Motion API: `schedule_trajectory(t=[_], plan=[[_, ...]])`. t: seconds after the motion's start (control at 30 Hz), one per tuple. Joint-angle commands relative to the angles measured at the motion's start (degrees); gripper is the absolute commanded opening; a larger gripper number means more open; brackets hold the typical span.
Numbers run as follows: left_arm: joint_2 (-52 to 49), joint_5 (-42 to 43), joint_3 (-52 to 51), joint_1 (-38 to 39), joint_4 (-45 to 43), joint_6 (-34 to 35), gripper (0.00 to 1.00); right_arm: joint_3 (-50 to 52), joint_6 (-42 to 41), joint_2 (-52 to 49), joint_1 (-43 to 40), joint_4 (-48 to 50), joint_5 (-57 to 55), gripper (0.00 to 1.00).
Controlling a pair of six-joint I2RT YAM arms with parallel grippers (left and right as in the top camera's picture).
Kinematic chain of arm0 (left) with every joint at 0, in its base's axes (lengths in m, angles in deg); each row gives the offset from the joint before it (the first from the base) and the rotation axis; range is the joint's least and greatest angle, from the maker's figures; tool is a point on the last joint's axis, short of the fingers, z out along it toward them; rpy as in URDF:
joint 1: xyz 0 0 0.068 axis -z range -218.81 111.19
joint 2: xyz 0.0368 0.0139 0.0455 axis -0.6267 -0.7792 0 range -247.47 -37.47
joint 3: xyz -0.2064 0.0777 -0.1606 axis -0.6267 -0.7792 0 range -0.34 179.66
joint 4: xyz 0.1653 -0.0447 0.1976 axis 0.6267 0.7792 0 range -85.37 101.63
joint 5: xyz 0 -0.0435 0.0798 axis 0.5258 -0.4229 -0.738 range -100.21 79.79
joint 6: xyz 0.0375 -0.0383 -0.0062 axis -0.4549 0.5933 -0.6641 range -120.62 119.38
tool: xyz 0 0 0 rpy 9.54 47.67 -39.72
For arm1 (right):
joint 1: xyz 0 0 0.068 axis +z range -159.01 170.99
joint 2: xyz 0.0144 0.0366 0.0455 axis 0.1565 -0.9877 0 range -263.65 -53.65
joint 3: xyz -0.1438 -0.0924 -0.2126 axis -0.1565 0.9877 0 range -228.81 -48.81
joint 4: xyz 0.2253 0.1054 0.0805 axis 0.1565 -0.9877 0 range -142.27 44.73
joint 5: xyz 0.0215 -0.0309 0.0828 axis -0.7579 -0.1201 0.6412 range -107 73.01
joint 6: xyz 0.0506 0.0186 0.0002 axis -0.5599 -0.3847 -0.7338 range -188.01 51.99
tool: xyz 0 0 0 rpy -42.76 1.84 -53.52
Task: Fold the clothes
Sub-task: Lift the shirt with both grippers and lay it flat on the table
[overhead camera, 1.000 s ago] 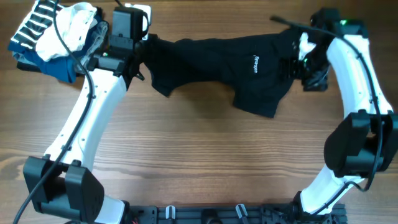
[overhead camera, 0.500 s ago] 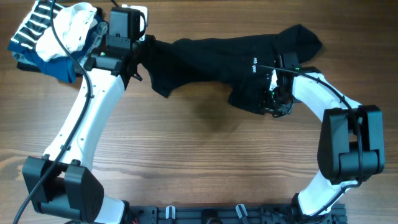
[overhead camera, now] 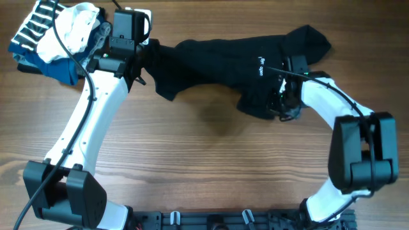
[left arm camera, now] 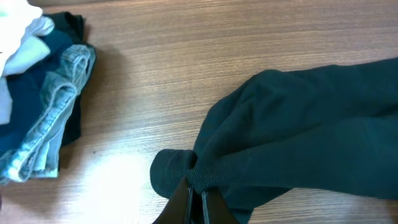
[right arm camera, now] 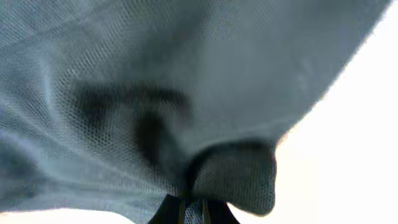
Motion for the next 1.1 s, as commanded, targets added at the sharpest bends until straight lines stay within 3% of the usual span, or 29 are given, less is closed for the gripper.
schedule_trajectory(t=[0.0, 0.1, 0.2, 0.6, 0.87, 1.07], plan=[[5.79, -3.63, 2.05, -0.22, -0.17, 2.49, 0.04, -10.12, 4.04, 12.76, -5.68, -5.29, -0.76, 0.04], [14.51, -4.37, 2.75, -0.22, -4.61, 2.51, 0.04, -23.5, 8.48, 22.95, -13.0, -8.2, -0.79, 0.04], [21.55, -4.39, 2.75, -0.22, -8.41, 2.49, 0.04, -32.79, 11.1, 26.91, -18.64, -10.16, -0.76, 0.04], [47.1, -4.37, 3.21, -0.22, -10.03, 2.51, 0.04, -51.17, 19.43, 41.38, -40.5, -16.55, 2.78, 0.04], [45.03, -5.57, 7.48, -0.22, 2.91, 4.26, 0.04, -59.58, 25.64, 39.17, -40.5, -31.65, 7.67, 0.04], [25.75, -6.08, 7.48, -0.24, 10.25, 4.46, 0.04, -59.58, 34.42, 19.41, -40.09, -41.81, 15.89, 0.04]])
